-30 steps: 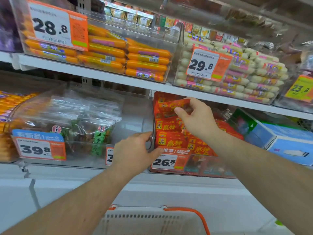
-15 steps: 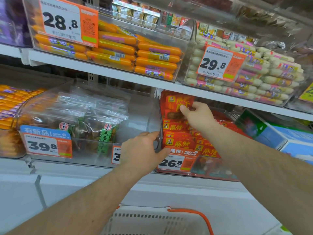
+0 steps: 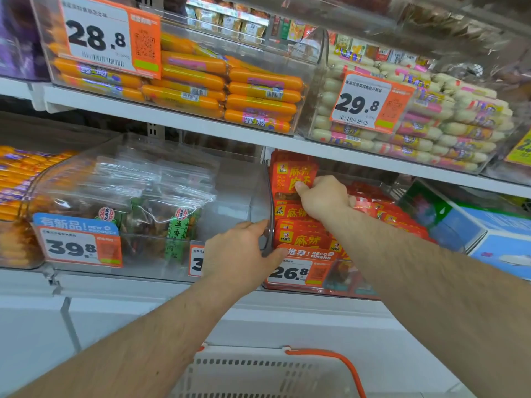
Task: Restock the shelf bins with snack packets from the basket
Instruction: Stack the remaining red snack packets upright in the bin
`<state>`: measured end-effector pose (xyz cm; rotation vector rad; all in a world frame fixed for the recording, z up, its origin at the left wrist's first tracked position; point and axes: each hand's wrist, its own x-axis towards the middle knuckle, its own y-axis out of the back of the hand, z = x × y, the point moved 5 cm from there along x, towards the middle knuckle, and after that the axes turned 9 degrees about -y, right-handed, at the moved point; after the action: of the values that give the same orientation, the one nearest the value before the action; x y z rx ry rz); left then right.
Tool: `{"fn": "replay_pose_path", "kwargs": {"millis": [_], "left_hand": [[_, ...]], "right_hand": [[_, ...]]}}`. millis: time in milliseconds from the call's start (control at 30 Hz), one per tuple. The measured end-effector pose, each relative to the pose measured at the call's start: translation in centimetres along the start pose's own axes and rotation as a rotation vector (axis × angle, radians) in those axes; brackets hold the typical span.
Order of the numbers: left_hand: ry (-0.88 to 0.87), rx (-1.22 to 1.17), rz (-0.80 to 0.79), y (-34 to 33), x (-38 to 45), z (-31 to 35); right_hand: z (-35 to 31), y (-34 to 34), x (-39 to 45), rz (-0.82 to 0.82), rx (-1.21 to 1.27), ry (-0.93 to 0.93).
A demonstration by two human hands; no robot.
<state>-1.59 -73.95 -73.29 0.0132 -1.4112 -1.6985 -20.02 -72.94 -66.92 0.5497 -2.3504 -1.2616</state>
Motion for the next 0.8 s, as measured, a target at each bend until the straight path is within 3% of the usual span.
{"fn": "replay_pose_path", "kwargs": {"millis": [200, 400, 467, 567, 633, 700, 800], "left_hand": [[-0.001, -0.018, -0.031, 0.2, 0.0, 0.2], [-0.024, -0.090, -0.030, 0.3, -0.2, 0.3], [-0.175, 0.010, 0.123, 1.2, -0.8, 0.9], [-0.474, 0.146, 0.338, 2.3, -2.4, 1.9], [-0.575, 0.057, 0.255, 2.1, -3.6, 1.8], [-0.607, -0.001, 0.040, 0.7, -5.4, 1.4], [-0.400, 0.093, -0.521, -3.3, -9.2, -2.0]], "right_hand": [[0.4, -0.7, 0.6, -0.079, 0.061, -0.053], [0.6, -0.4, 0.0, -0.223, 0.279, -0.066], [0.9, 0.1, -0.7, -0.166, 0.283, -0.051], [1.3, 1.4, -2.3, 0.113, 0.311, 0.050], [0.8, 2.5, -5.6, 0.310, 0.442, 0.307], [0.9, 1.9, -10.2, 0.395, 0.564, 0.597], [2.3, -3.2, -16.5, 0.218, 0.606, 0.800]]}}
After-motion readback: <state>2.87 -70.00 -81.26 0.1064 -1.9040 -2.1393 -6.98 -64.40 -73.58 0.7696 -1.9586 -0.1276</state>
